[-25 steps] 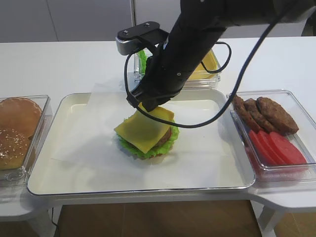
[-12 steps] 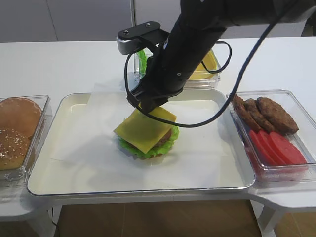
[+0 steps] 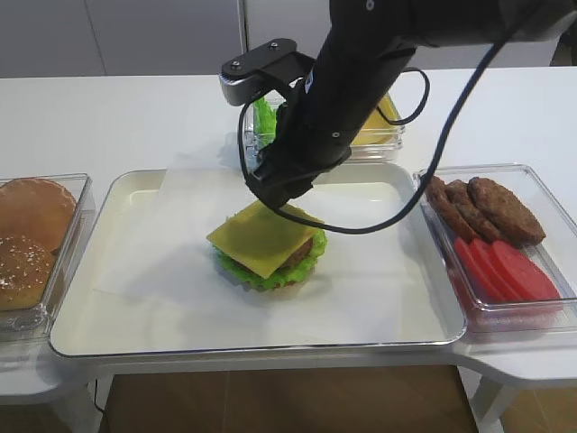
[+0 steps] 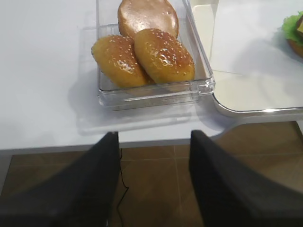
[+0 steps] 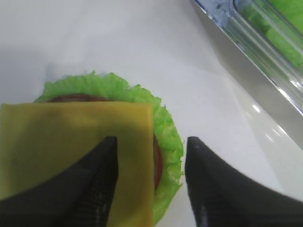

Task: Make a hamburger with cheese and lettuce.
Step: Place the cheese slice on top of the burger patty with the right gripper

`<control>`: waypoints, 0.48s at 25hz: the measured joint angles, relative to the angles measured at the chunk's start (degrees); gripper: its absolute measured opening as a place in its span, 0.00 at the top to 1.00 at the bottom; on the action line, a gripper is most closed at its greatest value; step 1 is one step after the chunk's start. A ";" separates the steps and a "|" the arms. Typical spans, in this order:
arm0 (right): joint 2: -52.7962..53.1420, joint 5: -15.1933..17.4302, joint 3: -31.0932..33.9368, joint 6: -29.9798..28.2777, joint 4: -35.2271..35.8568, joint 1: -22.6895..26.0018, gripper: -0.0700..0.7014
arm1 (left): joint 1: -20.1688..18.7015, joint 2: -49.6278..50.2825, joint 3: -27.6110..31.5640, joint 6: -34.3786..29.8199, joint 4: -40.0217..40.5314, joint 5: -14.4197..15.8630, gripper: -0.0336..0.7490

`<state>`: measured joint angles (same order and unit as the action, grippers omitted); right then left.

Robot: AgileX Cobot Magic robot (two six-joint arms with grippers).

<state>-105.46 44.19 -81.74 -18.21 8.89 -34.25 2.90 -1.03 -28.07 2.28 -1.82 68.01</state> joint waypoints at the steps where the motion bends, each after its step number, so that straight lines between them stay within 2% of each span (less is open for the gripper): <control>1: 0.10 0.00 0.00 0.49 -0.25 0.00 0.45 | 0.00 0.00 0.00 0.00 0.00 0.00 0.50; 4: 0.74 0.21 0.00 3.04 -0.53 0.00 0.45 | 0.00 0.00 0.00 0.00 0.00 0.00 0.50; 8: 3.41 1.35 0.00 7.19 -4.70 0.00 0.44 | 0.00 0.00 0.00 0.00 0.00 0.00 0.50; 12: 5.54 3.86 0.00 14.63 -12.79 0.12 0.34 | 0.00 0.00 0.00 0.00 0.00 0.00 0.50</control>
<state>-99.92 48.04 -81.74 -3.58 -3.91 -34.14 2.90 -1.03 -28.07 2.28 -1.82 68.01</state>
